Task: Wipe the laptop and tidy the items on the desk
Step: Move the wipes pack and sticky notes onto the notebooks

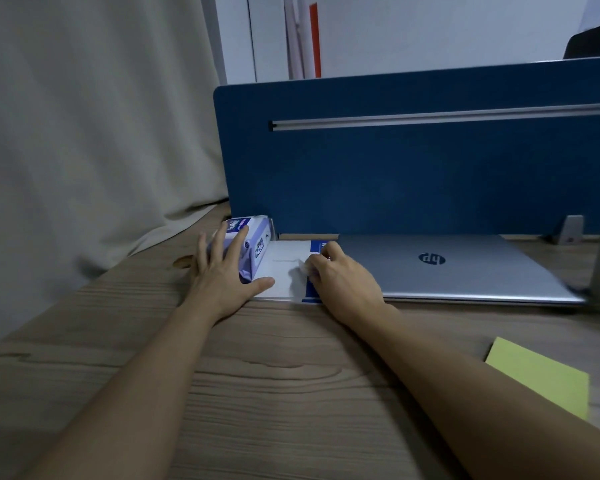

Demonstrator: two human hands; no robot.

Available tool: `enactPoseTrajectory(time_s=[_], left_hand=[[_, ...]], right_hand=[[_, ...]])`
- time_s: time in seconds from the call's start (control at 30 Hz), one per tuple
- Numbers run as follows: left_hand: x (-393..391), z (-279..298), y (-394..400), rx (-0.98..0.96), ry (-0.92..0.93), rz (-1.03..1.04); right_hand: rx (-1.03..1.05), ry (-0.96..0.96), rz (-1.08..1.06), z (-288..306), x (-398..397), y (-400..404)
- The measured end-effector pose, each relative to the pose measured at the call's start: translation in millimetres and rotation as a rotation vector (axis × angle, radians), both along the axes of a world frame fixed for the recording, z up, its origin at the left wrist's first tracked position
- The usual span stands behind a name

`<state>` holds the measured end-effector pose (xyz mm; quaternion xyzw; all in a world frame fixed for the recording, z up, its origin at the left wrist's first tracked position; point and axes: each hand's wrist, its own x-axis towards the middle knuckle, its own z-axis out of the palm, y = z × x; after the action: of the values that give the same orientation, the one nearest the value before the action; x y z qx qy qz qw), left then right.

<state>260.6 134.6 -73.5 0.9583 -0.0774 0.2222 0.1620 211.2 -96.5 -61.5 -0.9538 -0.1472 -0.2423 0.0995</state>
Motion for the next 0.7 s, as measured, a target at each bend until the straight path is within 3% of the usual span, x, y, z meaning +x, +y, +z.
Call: enactPoseTrajectory(time_s=[0.17,0.5,0.7], left_hand=[[-4.8,-1.5,-3.8,0.07,-0.059,0.026],[-44.0,-3.0,-11.7,0.069,-0.016,0.017],[-91.7,-3.3,-37.9,0.117,-0.061,-0.103]], right_hand=[[-0.16,0.031,-0.059,-5.7,5.3,0.1],[-0.078,0.021,-0.089,-6.2,-25.5,-13.1],[-0.133,0.018,-0.109,-7.5,-76.4,-32.6]])
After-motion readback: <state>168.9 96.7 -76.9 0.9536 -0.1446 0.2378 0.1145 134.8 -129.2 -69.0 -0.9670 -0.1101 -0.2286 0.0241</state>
